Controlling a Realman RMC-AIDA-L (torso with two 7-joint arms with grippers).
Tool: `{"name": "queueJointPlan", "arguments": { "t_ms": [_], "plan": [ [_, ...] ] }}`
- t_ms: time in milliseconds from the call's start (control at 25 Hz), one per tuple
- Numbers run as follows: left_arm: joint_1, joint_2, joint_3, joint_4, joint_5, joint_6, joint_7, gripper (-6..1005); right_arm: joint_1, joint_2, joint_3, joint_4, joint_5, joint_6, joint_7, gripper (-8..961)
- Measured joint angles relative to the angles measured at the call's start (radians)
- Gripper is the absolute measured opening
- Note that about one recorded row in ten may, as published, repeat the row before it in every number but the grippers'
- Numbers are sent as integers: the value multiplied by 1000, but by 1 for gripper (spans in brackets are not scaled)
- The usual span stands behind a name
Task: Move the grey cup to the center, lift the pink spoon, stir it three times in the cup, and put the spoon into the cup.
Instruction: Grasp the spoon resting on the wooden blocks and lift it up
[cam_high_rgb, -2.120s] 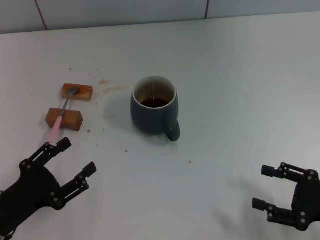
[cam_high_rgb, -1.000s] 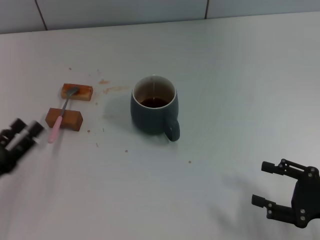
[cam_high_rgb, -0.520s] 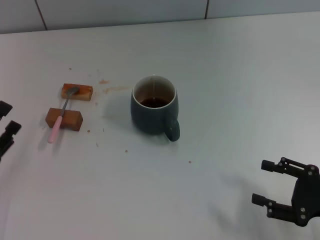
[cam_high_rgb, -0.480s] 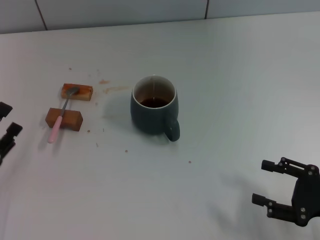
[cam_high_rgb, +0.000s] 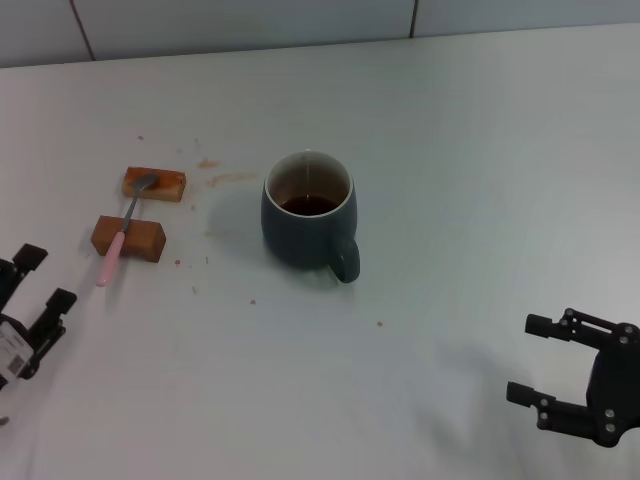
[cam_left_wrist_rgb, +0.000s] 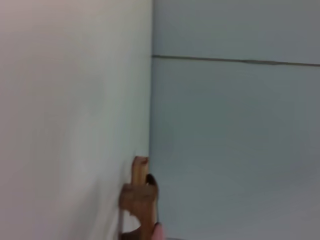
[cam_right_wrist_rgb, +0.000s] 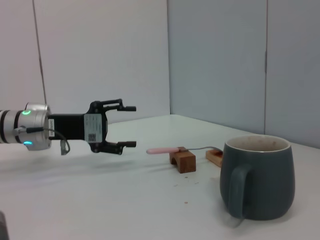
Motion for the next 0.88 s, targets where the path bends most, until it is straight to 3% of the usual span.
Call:
{"name": "queueJointPlan", "arguments": {
  "t_ms": [320,880],
  "plan": [
    [-4,-4,6,-52,14,-32,14,742,5,-1,0,-13,11,-6,3,752],
    [-74,-8,-2,-91,6,-80,17,739,16,-1,0,-14,11,-9,25,752]
  ]
}}
